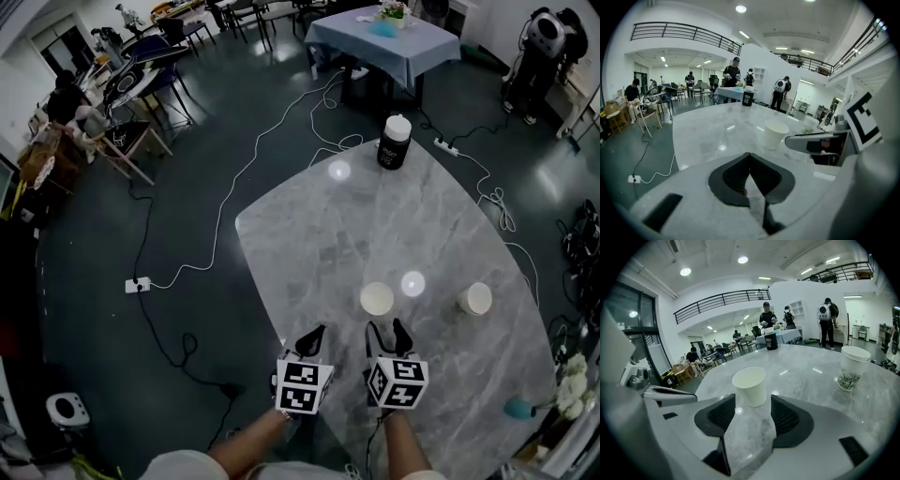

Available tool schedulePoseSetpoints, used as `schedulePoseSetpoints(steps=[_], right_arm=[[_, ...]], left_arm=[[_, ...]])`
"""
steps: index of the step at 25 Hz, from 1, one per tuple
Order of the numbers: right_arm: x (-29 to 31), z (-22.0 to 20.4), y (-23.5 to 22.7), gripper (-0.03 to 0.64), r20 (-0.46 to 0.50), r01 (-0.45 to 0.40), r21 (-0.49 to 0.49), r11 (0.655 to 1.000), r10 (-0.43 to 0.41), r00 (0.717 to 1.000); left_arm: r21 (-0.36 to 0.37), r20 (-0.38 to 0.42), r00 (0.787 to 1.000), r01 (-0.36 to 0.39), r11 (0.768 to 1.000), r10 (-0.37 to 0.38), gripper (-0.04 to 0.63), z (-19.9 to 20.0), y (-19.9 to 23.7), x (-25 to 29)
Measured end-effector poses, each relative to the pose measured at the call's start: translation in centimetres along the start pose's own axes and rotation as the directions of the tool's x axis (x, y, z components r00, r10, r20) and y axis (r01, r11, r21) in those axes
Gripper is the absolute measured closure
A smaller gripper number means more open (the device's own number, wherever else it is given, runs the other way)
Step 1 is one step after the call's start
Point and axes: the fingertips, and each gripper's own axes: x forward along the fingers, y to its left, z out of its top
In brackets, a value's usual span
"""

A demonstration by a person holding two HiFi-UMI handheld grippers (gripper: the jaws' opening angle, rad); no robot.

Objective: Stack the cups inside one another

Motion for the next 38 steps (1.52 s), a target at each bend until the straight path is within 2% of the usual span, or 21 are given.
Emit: schedulePoseSetpoints(steps=[18, 26, 38], right_arm=[[5.4, -0.8, -0.3, 0.403, -0.057, -0.038, -0.088, 0.995, 0.033, 0.998], [6.1, -0.9, -0.5, 0.405, -0.047, -0.016, -0.088, 0.996, 0.012, 0.999], [4.9, -0.3, -1.2, 0.405, -0.009, 0.019, -0.063, 0.998, -0.020, 1.000]], left_arm=[[-0.051, -0.032, 0.999, -0.009, 0.999, 0.007, 0.600, -1.2, 1.5, 3.4], [-0.079, -0.033, 0.999, -0.013, 0.997, 0.010, 0.600, -1.5, 1.9, 3.9], [-0.058, -0.030, 0.999, 0.009, 0.998, -0.010, 0.600, -1.2, 1.4, 3.7]])
